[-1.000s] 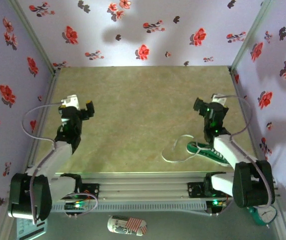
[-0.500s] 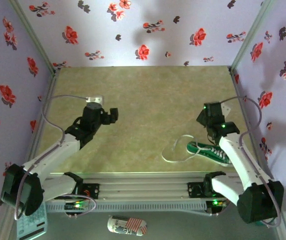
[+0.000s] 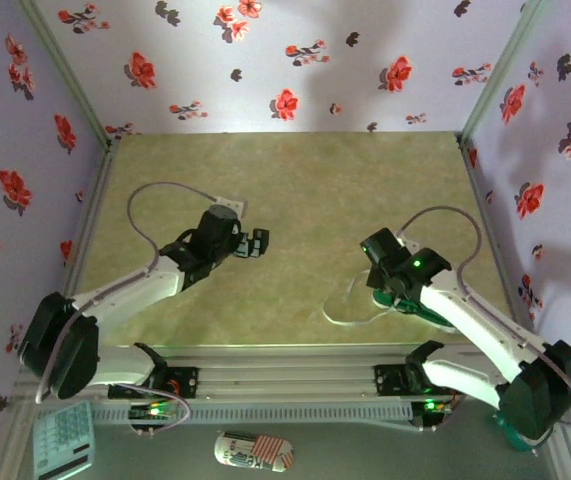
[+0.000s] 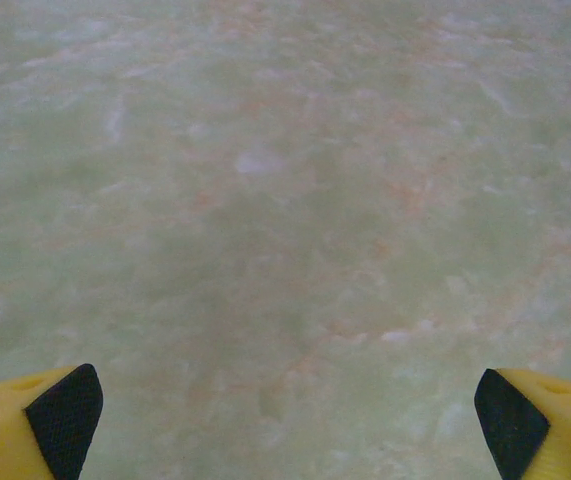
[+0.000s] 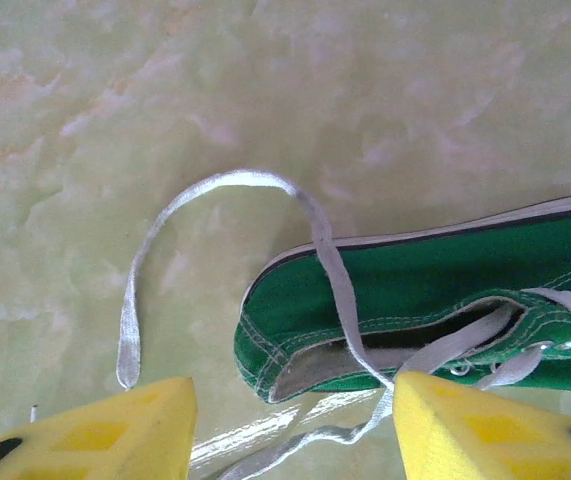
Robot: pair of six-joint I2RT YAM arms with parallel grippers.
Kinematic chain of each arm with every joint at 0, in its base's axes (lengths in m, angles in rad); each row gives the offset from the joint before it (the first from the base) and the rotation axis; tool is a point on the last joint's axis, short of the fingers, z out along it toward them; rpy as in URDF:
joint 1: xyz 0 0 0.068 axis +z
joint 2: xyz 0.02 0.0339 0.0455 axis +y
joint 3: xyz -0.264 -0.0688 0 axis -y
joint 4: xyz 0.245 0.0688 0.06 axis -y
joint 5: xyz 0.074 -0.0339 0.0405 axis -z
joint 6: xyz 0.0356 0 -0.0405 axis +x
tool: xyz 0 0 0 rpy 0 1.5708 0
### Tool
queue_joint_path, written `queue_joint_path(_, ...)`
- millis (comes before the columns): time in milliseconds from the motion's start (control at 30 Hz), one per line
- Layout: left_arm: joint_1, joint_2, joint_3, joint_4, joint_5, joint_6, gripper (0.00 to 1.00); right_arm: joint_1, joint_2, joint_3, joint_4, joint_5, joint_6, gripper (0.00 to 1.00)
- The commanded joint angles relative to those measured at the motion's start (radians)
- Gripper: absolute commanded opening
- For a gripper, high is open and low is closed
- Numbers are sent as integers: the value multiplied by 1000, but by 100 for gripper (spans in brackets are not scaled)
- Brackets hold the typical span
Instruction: Tie the shoes
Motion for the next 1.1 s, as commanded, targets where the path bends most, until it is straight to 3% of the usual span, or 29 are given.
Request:
queue_joint_path(0,-21,40,42,17,42,27,99,7,35,-6,0,-30,16,54)
queue_joint_path(433,-45,105,56,30,108,24,99,-10,126,-56,102,-89,-1,40)
queue_joint_path(700,-95,157,75,26,128,24,99,-88,134,-136,203,-176,-15,28)
queue_joint_path(933,-214,276,157,34,162,-1,90,-193,-6,-258,343,-325,-9,8)
queue_joint_path(1067,-294,384,241,12,178,-6,77,-259,-61,-321,409,-420,12,0)
